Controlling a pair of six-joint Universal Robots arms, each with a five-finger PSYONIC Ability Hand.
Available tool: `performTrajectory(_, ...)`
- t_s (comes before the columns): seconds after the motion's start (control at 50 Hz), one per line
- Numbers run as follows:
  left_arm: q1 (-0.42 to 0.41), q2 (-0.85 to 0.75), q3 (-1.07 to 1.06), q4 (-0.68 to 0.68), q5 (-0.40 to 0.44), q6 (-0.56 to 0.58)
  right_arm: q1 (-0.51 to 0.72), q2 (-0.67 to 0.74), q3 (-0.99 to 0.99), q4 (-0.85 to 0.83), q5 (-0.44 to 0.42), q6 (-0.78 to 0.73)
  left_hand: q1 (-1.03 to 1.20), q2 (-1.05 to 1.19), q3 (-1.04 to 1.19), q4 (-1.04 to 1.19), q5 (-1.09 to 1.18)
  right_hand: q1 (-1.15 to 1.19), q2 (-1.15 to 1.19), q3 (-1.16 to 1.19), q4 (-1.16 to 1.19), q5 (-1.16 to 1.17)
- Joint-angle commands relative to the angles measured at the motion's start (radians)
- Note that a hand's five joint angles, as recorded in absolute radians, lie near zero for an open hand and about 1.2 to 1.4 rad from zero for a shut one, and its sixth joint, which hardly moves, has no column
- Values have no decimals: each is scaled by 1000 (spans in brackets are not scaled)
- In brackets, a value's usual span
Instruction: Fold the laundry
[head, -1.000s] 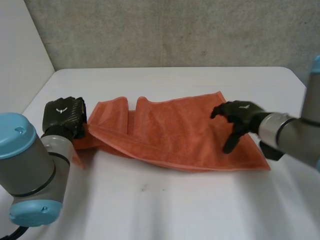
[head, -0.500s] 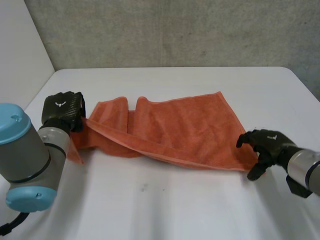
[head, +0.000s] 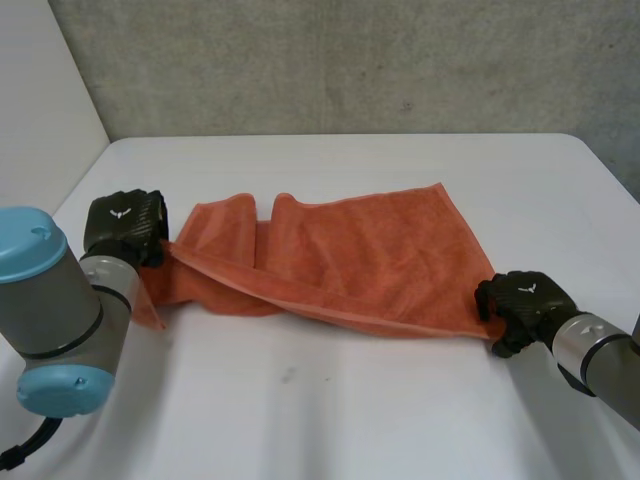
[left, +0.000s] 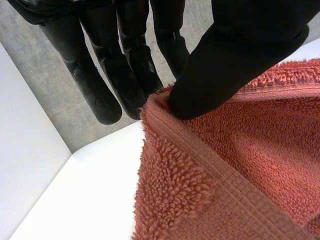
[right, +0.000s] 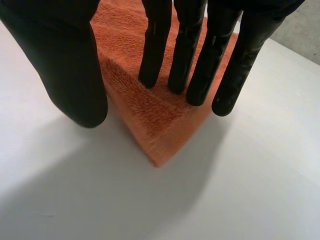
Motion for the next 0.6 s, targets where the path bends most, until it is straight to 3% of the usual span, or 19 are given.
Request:
performTrajectory(0.02, 0, -5, -11, 0, 0, 0, -1, 4, -32, -18, 19, 2, 227, 179, 183, 180, 201, 576, 455, 457, 461, 488)
performTrajectory(0.04, 0, -12, -14, 0, 2, 0, -1, 3, -39, -27, 19, 2, 227, 179, 183, 180, 201, 706, 585, 587, 591, 617)
performTrajectory(0.2, 0, -67, -26, -2, 2, 0, -6, -5, -86, -45, 43, 22, 195, 148, 151, 149, 169, 708, 586, 588, 592, 619)
performTrajectory(0.22, 0, -77, -29, -5, 2, 0, -6, -5, -100, -45, 54, 31, -8, -56, -53, -55, -34, 708, 586, 588, 592, 619)
performTrajectory(0.24, 0, -78, -29, -5, 2, 0, -6, -5, -100, -45, 54, 31, -10, -58, -55, -57, -36, 708, 586, 588, 592, 619)
performTrajectory(0.28, 0, -90, -32, -32, 0, 0, -7, -13, -121, -45, 73, 58, -285, -333, -330, -332, -311, 708, 586, 588, 592, 619)
performTrajectory(0.32, -2, -91, -40, -58, 0, 0, -9, -19, -131, -44, 79, 66, -403, -450, -447, -449, -429, 708, 586, 588, 592, 619)
performTrajectory(0.44, -2, -81, -63, -133, 2, -3, -12, -31, -164, -39, 90, 77, -471, -519, -516, -518, -497, 708, 586, 588, 592, 619)
performTrajectory(0.6, -3, -55, -113, -131, -8, -2, -12, -29, -186, -36, 125, 88, -542, -590, -586, -589, -568, 708, 586, 588, 592, 619)
